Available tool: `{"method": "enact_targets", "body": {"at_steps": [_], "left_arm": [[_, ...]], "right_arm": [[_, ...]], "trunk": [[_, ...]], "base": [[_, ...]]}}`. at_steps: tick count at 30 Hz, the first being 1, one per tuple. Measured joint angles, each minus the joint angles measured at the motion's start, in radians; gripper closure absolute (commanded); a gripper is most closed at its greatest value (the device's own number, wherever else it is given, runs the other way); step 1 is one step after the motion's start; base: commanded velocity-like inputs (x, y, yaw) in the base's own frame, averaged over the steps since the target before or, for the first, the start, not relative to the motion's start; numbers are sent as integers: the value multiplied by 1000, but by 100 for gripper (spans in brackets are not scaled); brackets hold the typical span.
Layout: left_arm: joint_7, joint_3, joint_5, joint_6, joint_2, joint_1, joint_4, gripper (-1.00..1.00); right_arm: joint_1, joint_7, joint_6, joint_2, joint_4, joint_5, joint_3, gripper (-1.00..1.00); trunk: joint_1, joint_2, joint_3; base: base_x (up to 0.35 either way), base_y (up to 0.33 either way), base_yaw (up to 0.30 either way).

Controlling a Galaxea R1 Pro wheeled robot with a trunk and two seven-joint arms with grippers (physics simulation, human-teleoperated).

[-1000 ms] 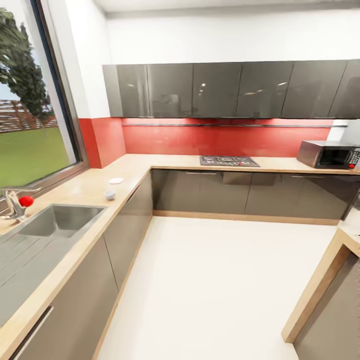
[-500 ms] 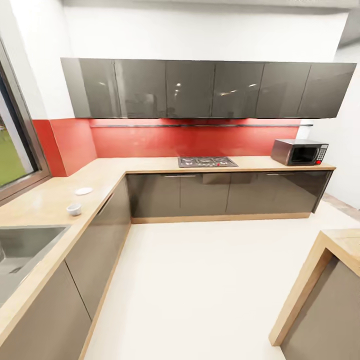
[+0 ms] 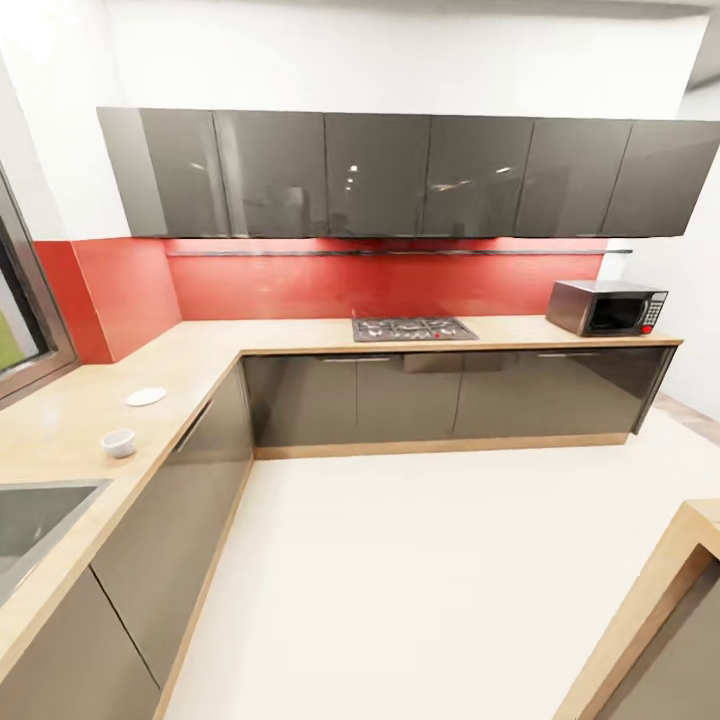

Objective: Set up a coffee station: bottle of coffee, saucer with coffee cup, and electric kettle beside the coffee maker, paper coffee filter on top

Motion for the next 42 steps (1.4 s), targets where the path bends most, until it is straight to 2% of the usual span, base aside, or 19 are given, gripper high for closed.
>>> {"method": "enact_targets", "body": {"at_steps": [4,12,16,42], "left_arm": [[9,1,1,1,1,0,0,-100],[118,5,3,1,-3,0,0,-100],[146,5,4,0,-4,0,0,-100],[155,7,7,-2,-3,0,0,-100]], "right_arm": [[0,0,0,0,0,0,0,-100],[0,0,-1,0,0,0,0,-100],[0,0,0,0,1,0,0,-100],[0,0,0,0,2,0,0,-100]], "trunk": [[0,0,0],[0,0,-3],[0,0,-4],[0,0,-4]], "base": [[336,0,21],[336,0,134],[336,0,25],[336,0,1]]}}
